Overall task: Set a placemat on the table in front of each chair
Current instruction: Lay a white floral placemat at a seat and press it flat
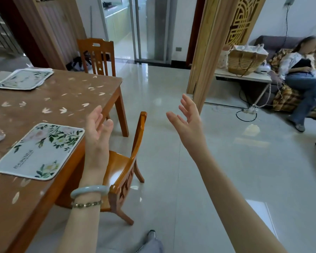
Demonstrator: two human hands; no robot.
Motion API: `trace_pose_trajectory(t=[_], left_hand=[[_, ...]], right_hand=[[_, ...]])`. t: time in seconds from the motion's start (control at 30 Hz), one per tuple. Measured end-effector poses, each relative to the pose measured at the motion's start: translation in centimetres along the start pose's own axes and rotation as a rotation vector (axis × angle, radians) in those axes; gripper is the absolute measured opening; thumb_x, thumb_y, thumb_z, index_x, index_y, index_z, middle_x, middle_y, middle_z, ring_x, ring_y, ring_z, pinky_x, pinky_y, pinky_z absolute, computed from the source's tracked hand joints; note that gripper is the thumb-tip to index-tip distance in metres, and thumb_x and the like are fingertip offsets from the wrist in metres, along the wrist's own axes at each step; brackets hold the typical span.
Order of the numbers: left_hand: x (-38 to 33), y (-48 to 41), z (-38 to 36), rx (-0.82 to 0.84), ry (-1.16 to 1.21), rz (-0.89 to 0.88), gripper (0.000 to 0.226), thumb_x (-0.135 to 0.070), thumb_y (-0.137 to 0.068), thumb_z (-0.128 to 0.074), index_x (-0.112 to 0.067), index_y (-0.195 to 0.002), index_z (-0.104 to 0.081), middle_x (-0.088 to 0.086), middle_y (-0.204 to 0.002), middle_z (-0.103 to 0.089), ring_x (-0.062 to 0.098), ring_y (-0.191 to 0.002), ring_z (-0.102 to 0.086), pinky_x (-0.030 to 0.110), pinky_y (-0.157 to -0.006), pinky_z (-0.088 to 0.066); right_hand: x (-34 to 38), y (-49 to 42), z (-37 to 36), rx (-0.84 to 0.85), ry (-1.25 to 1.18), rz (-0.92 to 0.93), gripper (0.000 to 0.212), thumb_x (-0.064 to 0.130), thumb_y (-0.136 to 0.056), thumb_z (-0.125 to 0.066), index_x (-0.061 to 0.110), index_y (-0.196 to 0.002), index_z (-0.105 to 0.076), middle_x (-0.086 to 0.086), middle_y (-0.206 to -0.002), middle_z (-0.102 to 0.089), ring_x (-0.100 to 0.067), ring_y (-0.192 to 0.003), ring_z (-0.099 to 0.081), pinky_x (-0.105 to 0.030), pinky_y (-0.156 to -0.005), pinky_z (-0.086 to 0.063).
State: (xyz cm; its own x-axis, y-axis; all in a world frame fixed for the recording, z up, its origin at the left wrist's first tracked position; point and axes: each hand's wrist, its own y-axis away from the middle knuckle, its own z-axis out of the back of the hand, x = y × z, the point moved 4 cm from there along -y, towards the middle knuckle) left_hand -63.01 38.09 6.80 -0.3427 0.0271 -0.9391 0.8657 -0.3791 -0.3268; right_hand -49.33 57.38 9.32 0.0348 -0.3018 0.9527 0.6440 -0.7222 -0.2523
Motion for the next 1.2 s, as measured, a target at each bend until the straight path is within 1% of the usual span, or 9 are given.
trace_pose_trajectory(t=[0.13, 0.27, 0.43, 0.57, 0.67, 0.8, 1.0, 1.1, 1.2], left_hand=[[1.7, -4.1, -3.4, -0.016, -0.025, 0.000, 0.066, -0.073, -0.085, -0.046, -0.041, -0.142, -0.038, -0.025, -0.144, -0.041, -0.017, -0.127, -0.037, -0.006, -0.087, -0.032], [4.2, -9.4, -6.6, -0.036, -0.028, -0.002, 0.064, -0.070, -0.087, -0.046, -0.041, -0.143, -0.037, -0.044, -0.133, -0.039, -0.018, -0.127, -0.035, -0.006, -0.088, -0.032], [7.1, -17.1, -9.8, -0.083, -0.022, 0.030, 0.067, -0.071, -0.085, -0.047, -0.040, -0.143, -0.037, -0.022, -0.147, -0.040, -0.012, -0.130, -0.038, 0.011, -0.097, -0.034], [8.9, -23.1, -12.9, -0.090, -0.032, 0.053, 0.062, -0.061, -0.090, -0.046, -0.036, -0.146, -0.036, -0.021, -0.149, -0.039, -0.014, -0.129, -0.037, -0.001, -0.091, -0.033], [10.0, -26.8, -14.6, -0.094, -0.041, 0.091, 0.062, -0.060, -0.091, -0.045, -0.037, -0.147, -0.033, -0.024, -0.148, -0.036, -0.016, -0.129, -0.035, -0.006, -0.086, -0.032], [11.7, -31.7, -16.0, -0.123, -0.058, 0.096, 0.062, -0.055, -0.093, -0.045, -0.032, -0.149, -0.032, -0.022, -0.145, -0.037, -0.025, -0.121, -0.036, -0.007, -0.084, -0.032], [15.3, -40.2, -18.3, -0.229, -0.066, 0.087, 0.059, -0.046, -0.094, -0.047, -0.024, -0.148, -0.035, -0.016, -0.146, -0.040, -0.018, -0.126, -0.037, -0.002, -0.091, -0.032], [17.0, -44.5, -19.4, -0.309, -0.081, 0.089, 0.060, -0.050, -0.093, -0.048, -0.026, -0.147, -0.036, -0.016, -0.146, -0.041, -0.019, -0.124, -0.038, -0.004, -0.089, -0.032], [18.5, -49.8, -21.1, -0.406, -0.087, 0.104, 0.060, -0.051, -0.093, -0.048, -0.026, -0.147, -0.037, -0.017, -0.145, -0.041, -0.020, -0.123, -0.039, -0.003, -0.090, -0.032]], right_hand=[[-2.1, -4.9, 0.7, -0.002, -0.012, 0.000, 0.070, 0.031, -0.087, -0.067, 0.026, -0.145, -0.029, 0.001, -0.151, -0.034, -0.012, -0.136, -0.035, -0.034, -0.110, -0.037], [-4.5, -11.7, 0.5, 0.021, -0.016, 0.000, 0.069, 0.029, -0.087, -0.067, 0.024, -0.145, -0.030, -0.002, -0.150, -0.035, -0.015, -0.136, -0.038, -0.033, -0.108, -0.038], [-7.0, -21.7, -0.4, 0.058, -0.015, -0.005, 0.068, 0.028, -0.087, -0.066, 0.024, -0.145, -0.031, -0.001, -0.149, -0.036, -0.014, -0.135, -0.038, -0.024, -0.103, -0.036], [-8.5, -29.2, -1.7, 0.098, -0.021, -0.006, 0.068, 0.027, -0.088, -0.066, 0.023, -0.145, -0.030, -0.001, -0.150, -0.035, -0.014, -0.135, -0.038, -0.025, -0.104, -0.036], [-9.5, -33.8, -2.6, 0.128, -0.036, -0.023, 0.067, 0.026, -0.088, -0.066, 0.023, -0.145, -0.030, -0.001, -0.149, -0.036, -0.014, -0.135, -0.038, -0.024, -0.102, -0.036], [-11.1, -39.9, -4.4, 0.166, -0.044, -0.044, 0.067, 0.025, -0.089, -0.065, 0.021, -0.146, -0.030, -0.001, -0.150, -0.035, -0.014, -0.135, -0.038, -0.031, -0.108, -0.037], [-14.7, -50.4, -8.4, 0.253, -0.034, -0.038, 0.068, 0.026, -0.089, -0.065, 0.021, -0.146, -0.030, -0.003, -0.151, -0.034, -0.016, -0.136, -0.037, -0.033, -0.109, -0.036], [-16.6, -56.0, -10.3, 0.307, -0.041, -0.012, 0.068, 0.027, -0.088, -0.066, 0.022, -0.146, -0.031, -0.002, -0.151, -0.035, -0.015, -0.135, -0.039, -0.029, -0.107, -0.038], [-18.3, -63.1, -12.5, 0.374, -0.019, -0.001, 0.069, 0.035, -0.087, -0.066, 0.028, -0.145, -0.031, 0.002, -0.151, -0.035, -0.012, -0.134, -0.039, -0.020, -0.098, -0.037]])
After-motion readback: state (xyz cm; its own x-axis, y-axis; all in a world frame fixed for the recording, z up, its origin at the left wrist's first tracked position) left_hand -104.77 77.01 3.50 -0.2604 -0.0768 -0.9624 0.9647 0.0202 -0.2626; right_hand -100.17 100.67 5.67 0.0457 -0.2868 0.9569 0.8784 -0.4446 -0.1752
